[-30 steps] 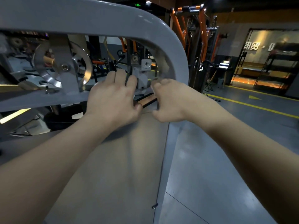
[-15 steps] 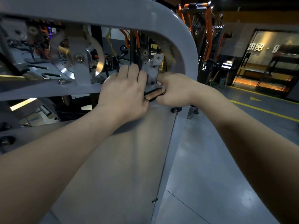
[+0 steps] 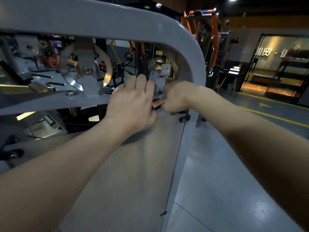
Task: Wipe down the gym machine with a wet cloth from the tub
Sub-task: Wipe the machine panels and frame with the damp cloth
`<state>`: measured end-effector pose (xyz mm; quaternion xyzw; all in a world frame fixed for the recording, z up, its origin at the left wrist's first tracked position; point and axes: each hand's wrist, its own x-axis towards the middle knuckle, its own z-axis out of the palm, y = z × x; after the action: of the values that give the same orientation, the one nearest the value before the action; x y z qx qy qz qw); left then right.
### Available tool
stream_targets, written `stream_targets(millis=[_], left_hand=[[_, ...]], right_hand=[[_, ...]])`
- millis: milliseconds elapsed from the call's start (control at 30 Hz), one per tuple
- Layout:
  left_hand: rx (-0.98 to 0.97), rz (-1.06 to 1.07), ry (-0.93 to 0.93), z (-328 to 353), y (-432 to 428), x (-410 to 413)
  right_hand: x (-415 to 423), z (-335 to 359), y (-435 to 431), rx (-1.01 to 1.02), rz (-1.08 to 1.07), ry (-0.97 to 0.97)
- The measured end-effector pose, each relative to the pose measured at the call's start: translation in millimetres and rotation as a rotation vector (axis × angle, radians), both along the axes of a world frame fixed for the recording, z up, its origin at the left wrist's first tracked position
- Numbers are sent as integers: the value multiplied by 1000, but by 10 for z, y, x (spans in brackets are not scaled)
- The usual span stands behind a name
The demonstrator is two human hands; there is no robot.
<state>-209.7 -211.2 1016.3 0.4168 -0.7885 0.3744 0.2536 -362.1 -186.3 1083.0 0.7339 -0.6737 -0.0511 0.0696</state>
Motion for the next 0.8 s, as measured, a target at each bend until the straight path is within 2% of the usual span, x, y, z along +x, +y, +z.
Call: stream_targets(millis=[133,267,433,633,800], left_hand=[[29,-18,2,-3,-6,10],[41,-22,-4,-1,6,15],[66,-43,5,13,44,29],[103,-78,10,8,60,55],[114,-102,10,12,48,75]], right_hand=[[20,-17,-12,-11,-25,126],[-14,-140,128,-141,-77,144],[-195,-209,380,-226,-27,215],[-212,-296,656,-178,-41,178],[-87,-217,446,-214,-36,116]])
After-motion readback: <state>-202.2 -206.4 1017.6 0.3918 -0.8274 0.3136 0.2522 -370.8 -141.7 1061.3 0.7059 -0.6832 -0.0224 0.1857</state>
